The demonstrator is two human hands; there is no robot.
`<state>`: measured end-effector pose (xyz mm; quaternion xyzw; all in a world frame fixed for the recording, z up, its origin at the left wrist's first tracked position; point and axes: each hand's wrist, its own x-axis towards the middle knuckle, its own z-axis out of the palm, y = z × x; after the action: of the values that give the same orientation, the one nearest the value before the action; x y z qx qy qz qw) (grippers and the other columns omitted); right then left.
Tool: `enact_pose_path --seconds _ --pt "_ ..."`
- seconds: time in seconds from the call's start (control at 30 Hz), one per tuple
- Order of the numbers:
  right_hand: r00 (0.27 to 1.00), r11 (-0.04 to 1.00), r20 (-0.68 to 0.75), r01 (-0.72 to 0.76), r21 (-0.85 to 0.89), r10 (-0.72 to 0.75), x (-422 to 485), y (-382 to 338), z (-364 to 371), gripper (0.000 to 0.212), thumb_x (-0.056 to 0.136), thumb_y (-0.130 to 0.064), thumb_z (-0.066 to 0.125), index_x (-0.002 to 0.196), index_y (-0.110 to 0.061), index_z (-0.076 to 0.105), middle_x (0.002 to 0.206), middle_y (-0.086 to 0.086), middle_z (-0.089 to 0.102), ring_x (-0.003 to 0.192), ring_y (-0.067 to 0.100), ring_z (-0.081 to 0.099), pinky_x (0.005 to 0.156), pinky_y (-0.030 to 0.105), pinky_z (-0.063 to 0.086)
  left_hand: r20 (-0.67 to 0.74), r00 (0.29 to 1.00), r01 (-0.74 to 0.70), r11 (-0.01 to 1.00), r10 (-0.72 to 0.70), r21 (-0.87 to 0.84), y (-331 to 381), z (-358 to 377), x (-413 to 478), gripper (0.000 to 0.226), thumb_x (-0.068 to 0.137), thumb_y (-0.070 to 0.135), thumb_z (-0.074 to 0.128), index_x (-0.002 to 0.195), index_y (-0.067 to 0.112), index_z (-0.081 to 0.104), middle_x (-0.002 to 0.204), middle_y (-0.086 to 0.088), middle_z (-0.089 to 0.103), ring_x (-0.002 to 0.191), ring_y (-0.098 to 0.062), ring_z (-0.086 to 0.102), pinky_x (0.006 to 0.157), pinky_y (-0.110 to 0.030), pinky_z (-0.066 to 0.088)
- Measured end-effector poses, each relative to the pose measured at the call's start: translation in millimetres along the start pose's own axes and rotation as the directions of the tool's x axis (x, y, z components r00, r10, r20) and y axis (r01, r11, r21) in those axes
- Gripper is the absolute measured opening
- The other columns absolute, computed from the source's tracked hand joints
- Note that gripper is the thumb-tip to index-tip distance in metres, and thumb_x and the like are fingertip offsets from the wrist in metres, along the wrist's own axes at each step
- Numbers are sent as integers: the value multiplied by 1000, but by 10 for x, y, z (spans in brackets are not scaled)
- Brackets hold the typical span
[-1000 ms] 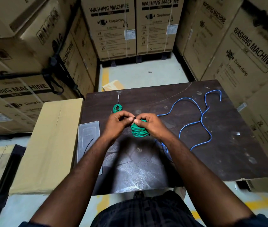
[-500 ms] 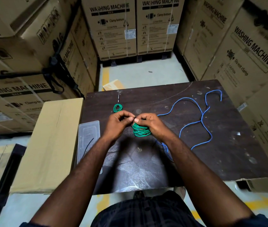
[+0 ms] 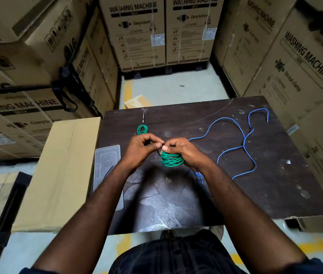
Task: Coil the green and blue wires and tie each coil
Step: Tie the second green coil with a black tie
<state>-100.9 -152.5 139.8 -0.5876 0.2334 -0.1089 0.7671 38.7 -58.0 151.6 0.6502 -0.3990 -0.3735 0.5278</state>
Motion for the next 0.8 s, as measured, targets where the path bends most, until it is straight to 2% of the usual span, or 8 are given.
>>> enact_pose_path --seconds 0.13,0.3,0.43,0.53,0.57,0.7,0.8 --pt "1000 1000 21 2 17 -2 -7 -4 -22 9 86 -9 59 79 -3 61 59 -7 62 52 4 52 53 15 40 -25 1000 -9 999 8 -37 -7 -38 0 26 79 -12 65 89 11 62 62 8 68 62 1 61 65 -12 49" --pt "995 996 96 -20 91 11 -13 -5 -36 12 84 -12 55 84 -1 60 63 -5 64 56 4 55 56 15 42 -64 998 20 996 -25 -84 -43 -8 -20 28 80 -12 64 90 12 55 60 6 67 55 2 56 54 -11 42" --pt "999 992 50 -24 127 17 19 16 -38 21 75 -12 56 86 6 59 68 2 65 61 9 58 60 18 46 -77 997 17 994 -25 -109 -60 4 -27 28 80 -13 63 87 13 54 62 6 69 59 0 60 61 -15 47" --pt "1000 995 5 -7 104 6 25 31 -23 16 73 -11 54 78 2 61 65 0 67 59 8 59 59 17 46 -95 995 -11 996 3 -84 -37 2 -36 29 78 -13 66 84 13 54 62 5 67 60 -2 60 63 -15 48" --pt "1000 995 -11 -3 102 4 26 36 -18 14 72 -10 53 76 0 62 64 0 68 58 8 59 59 17 46 -98 995 -25 997 18 -70 -22 2 -40 28 77 -12 68 83 13 54 63 4 65 61 -5 59 63 -17 47" --pt "1000 997 -8 -23 72 24 20 36 8 14 71 -12 55 75 0 62 59 -2 64 55 6 56 56 17 43 -65 994 -94 994 90 -57 51 7 -69 25 70 1 73 78 13 53 74 -18 65 70 -23 59 67 -29 48" --pt "1000 994 -12 -20 109 21 2 35 12 14 72 -11 56 76 1 62 60 -1 65 54 7 56 55 17 44 -48 992 -121 993 120 1 81 5 -64 26 71 -1 73 78 15 54 75 -18 66 72 -26 61 70 -37 50"
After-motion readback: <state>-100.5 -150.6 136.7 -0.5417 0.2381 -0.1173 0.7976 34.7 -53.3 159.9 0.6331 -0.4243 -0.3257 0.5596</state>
